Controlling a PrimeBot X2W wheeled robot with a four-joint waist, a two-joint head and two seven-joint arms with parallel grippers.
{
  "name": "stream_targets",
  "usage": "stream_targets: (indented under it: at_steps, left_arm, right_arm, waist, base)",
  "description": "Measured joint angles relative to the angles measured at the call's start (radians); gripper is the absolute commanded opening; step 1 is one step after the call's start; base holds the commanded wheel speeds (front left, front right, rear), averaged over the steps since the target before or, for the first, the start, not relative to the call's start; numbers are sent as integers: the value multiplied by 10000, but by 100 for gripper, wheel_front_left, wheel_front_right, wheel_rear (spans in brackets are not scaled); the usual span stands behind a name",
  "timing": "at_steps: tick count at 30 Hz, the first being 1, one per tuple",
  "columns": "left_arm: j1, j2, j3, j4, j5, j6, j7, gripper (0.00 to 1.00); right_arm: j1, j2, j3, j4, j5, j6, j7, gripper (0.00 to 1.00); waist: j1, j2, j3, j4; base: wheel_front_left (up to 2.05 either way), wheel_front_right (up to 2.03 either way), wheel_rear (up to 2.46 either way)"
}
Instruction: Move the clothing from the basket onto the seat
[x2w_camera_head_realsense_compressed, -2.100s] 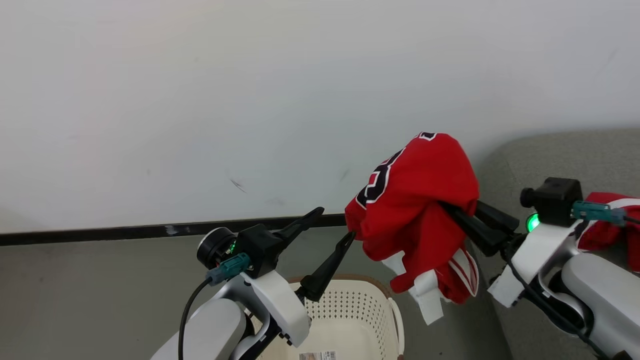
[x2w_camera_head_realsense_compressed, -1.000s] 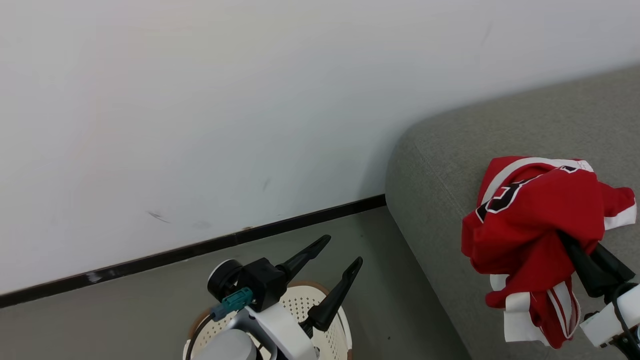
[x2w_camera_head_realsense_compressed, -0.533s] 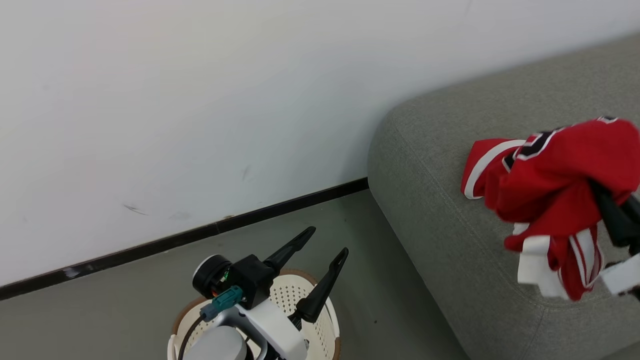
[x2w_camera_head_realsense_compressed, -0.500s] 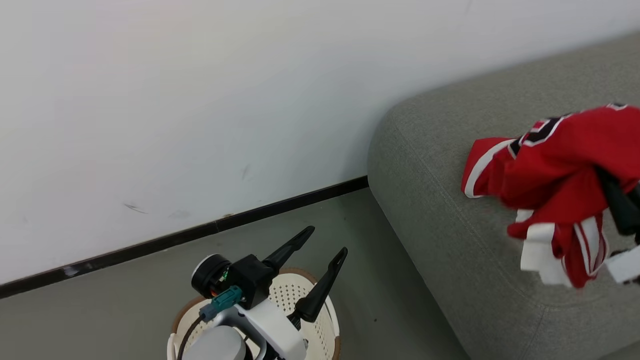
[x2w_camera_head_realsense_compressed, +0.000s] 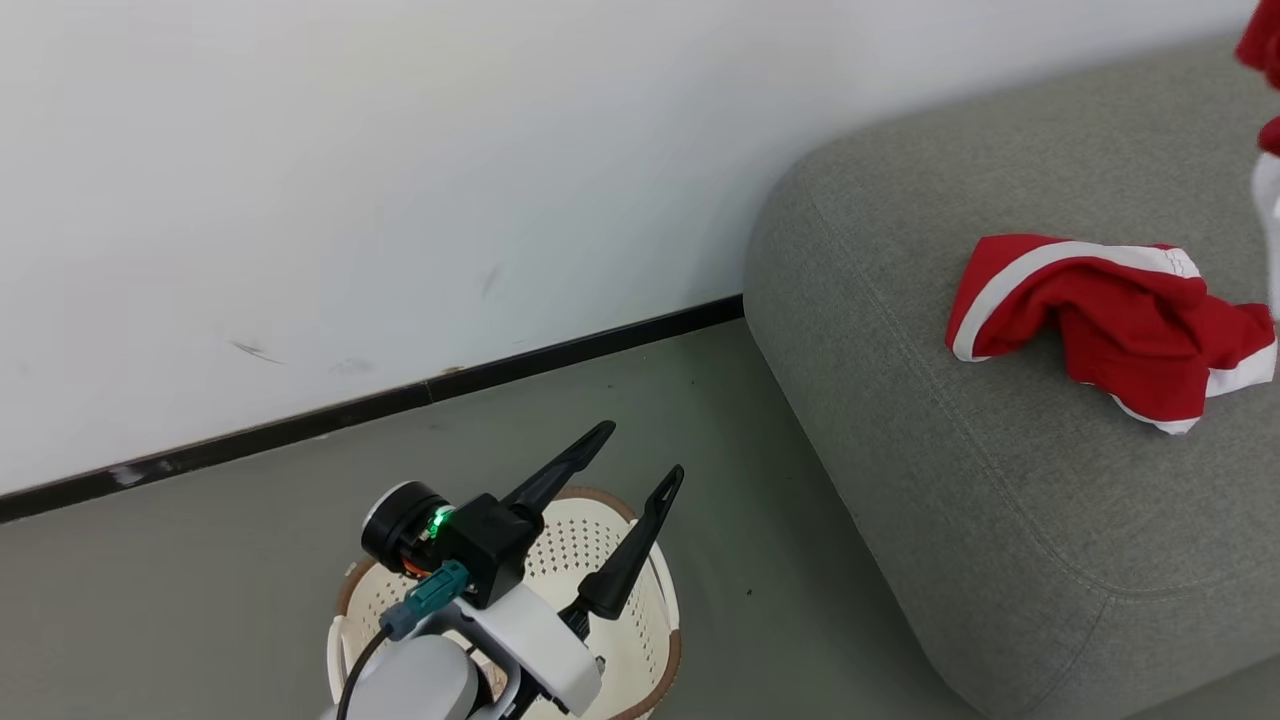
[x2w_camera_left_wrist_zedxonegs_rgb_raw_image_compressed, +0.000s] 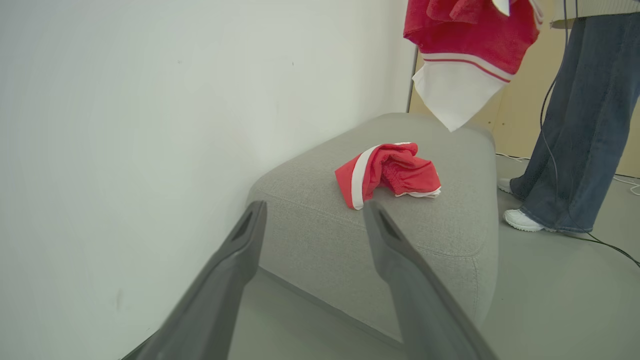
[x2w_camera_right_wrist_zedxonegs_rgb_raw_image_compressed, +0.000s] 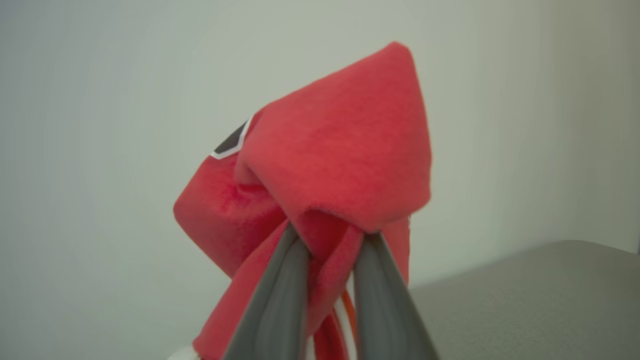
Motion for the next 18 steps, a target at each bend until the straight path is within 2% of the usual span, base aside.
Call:
stream_targets:
  at_steps: [12, 18]
  left_arm:
    - [-528, 249, 59, -621, 412, 173, 265, 100]
    - [-627, 276, 46, -882, 527, 244, 401, 100]
  right_arm:
    - [-1411, -391, -314, 1613, -872, 0, 732, 0]
    - [-1802, -949, -773, 2495, -1287, 0, 798, 0]
  waist:
    - [0, 0, 904, 225]
    - [0, 0, 1334, 391]
  base:
    - [0, 0, 0]
    - [0, 0, 0]
